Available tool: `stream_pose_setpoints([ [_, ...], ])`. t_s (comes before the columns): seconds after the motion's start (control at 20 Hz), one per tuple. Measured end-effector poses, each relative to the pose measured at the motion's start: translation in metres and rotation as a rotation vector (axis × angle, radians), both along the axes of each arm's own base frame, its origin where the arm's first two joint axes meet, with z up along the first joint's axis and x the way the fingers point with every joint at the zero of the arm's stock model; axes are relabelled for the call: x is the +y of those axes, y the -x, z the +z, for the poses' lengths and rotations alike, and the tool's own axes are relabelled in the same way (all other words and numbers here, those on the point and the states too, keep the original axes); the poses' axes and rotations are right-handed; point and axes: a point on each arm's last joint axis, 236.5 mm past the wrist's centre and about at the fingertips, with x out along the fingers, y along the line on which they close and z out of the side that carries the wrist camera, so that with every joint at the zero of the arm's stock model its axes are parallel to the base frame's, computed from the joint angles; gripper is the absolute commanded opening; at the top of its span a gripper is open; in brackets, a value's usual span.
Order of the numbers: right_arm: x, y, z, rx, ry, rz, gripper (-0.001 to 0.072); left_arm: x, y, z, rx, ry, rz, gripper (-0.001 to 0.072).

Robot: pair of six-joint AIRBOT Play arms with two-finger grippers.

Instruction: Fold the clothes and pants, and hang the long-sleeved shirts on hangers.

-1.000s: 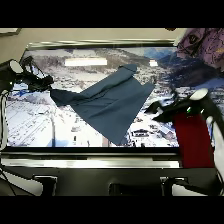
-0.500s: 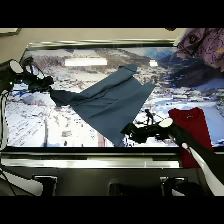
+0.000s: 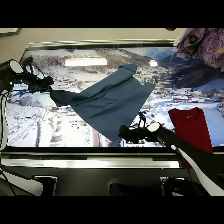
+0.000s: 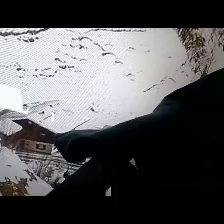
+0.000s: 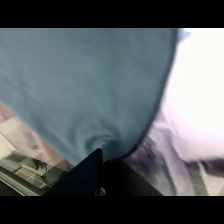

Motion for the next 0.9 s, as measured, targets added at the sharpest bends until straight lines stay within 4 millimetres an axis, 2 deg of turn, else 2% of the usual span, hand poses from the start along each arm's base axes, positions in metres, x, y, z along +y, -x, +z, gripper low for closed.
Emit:
stream_pose_setpoints([
  [0.1,0.006,-0.024,0.028,-0.119,-0.013,0.042,0.0022,0.0,-0.005,0.015,-0.036,-0.004,0.0,0.0019],
  [0.15,0.005,-0.041,0.048,-0.195,-0.008,0.056,0.0022,0.001,-0.01,0.03,-0.075,-0.008,-0.001,0.0018],
  [0.25,-0.008,-0.085,0.105,-0.383,0.026,0.062,0.0023,0.003,-0.025,0.075,-0.191,-0.025,-0.013,0.0018],
  [0.3,-0.019,-0.105,0.139,-0.474,0.046,0.054,0.0023,0.003,-0.032,0.103,-0.263,-0.035,-0.016,0.0019],
  [0.4,-0.047,-0.14,0.223,-0.676,0.094,0.029,0.0023,0.005,-0.038,0.169,-0.428,-0.058,-0.016,0.0018],
  [0.5,-0.078,-0.154,0.318,-0.876,0.14,-0.006,0.0023,0.006,-0.029,0.244,-0.615,-0.08,-0.006,0.0019],
  [0.6,-0.106,-0.142,0.412,-1.063,0.186,-0.043,0.0023,0.007,-0.001,0.32,-0.797,-0.102,0.011,0.0018],
  [0.7,-0.127,-0.106,0.495,-1.234,0.238,-0.072,0.0023,0.007,0.046,0.395,-0.973,-0.132,0.03,0.0018],
  [0.8,-0.142,-0.058,0.558,-1.366,0.281,-0.105,0.0024,0.007,0.099,0.453,-1.112,-0.171,0.045,0.0018],
  [0.9,-0.154,-0.012,0.594,-1.445,0.308,-0.142,0.0024,0.008,0.157,0.501,-1.238,-0.217,0.066,0.0018],
])
